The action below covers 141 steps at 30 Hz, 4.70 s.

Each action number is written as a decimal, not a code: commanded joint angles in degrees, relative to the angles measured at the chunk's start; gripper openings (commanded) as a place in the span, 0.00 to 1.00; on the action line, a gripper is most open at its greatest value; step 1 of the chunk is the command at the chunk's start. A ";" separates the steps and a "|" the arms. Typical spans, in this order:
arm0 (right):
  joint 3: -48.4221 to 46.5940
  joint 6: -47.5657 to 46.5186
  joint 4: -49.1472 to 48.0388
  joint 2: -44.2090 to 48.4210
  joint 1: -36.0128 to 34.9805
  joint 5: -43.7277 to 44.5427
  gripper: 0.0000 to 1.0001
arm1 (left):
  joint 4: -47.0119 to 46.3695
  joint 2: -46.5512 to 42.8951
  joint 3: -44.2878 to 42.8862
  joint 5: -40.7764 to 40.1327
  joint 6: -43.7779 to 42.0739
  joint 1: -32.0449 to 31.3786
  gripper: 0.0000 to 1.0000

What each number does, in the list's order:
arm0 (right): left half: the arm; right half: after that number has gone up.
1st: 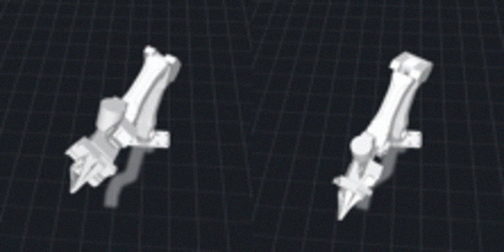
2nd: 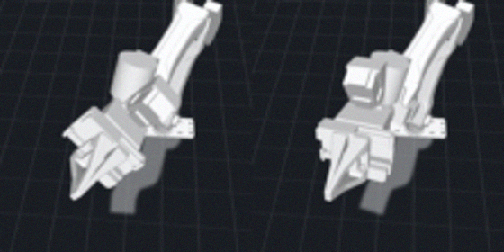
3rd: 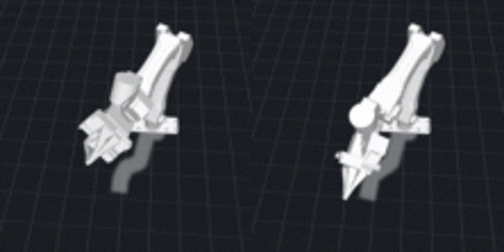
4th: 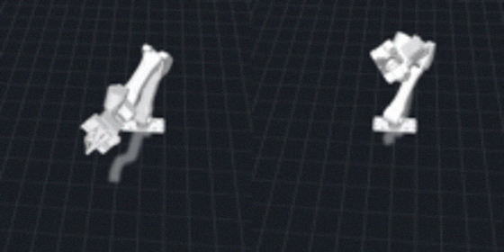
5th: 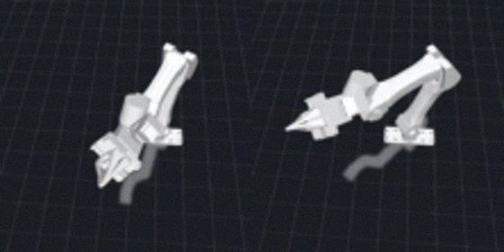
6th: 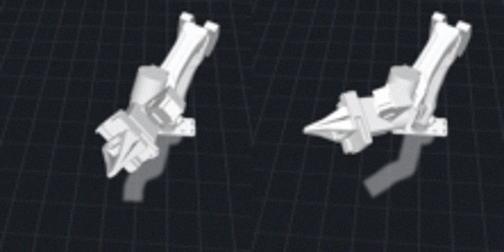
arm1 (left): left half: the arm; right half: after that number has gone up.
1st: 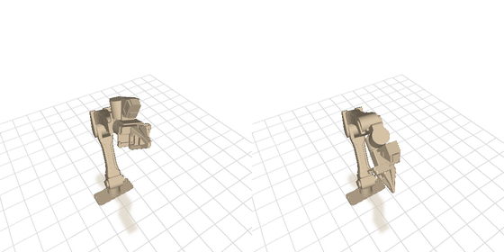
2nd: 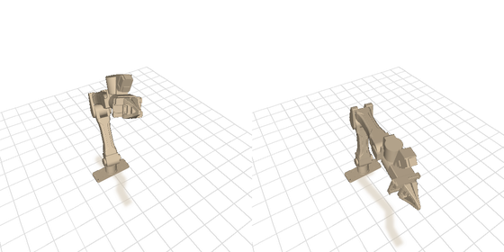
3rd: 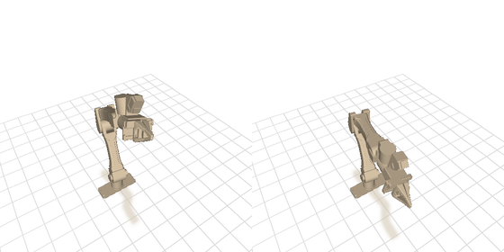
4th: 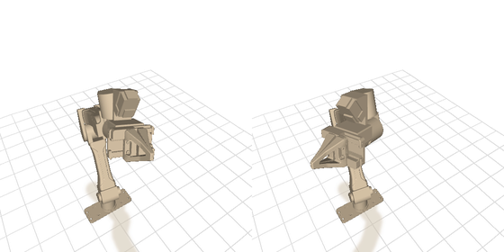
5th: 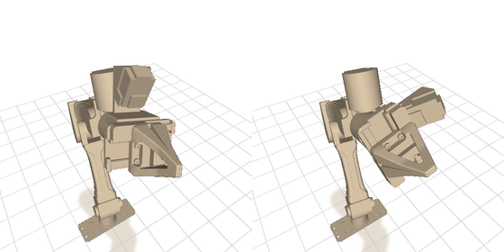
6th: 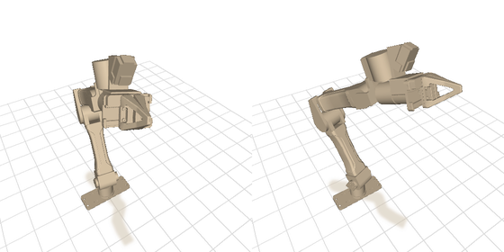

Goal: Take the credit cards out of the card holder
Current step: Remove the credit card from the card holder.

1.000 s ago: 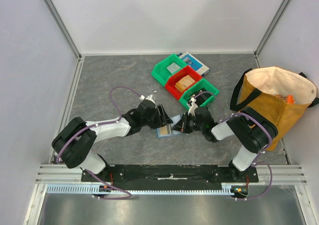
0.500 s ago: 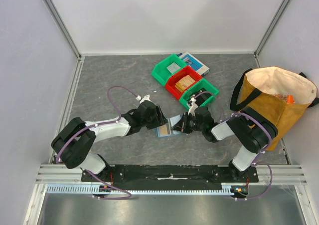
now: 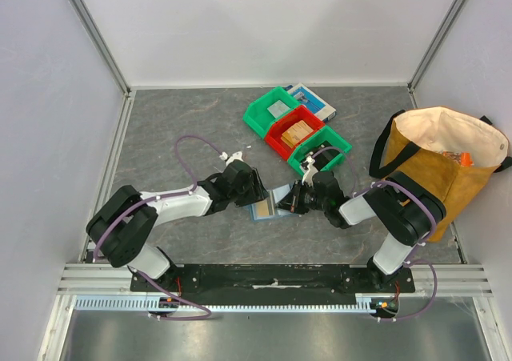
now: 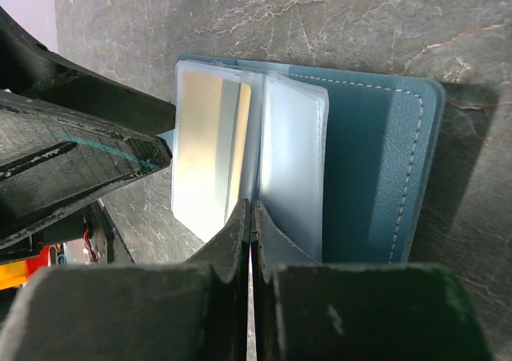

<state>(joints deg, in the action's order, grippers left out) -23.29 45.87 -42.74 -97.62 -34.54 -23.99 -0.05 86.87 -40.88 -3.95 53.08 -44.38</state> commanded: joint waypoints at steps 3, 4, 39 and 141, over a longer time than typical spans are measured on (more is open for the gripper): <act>2.02 -1.39 6.44 -2.31 -0.61 0.35 0.00 | -0.47 1.46 -2.10 0.87 -1.66 -0.09 0.64; 2.02 -1.39 6.36 -2.39 -0.70 0.35 0.00 | -0.82 1.63 -2.10 1.48 -1.66 -0.01 0.64; 1.85 -7.97 17.93 11.99 -0.70 5.34 0.41 | -10.40 5.50 -4.20 16.95 -0.43 -0.97 0.56; 0.17 -13.26 30.52 14.21 -1.23 13.26 0.04 | -7.06 13.68 -7.46 28.11 -9.57 4.57 0.49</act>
<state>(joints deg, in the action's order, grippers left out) -23.81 34.83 -16.84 -81.28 -35.68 -13.10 -7.90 99.18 -47.31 20.10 47.11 -39.88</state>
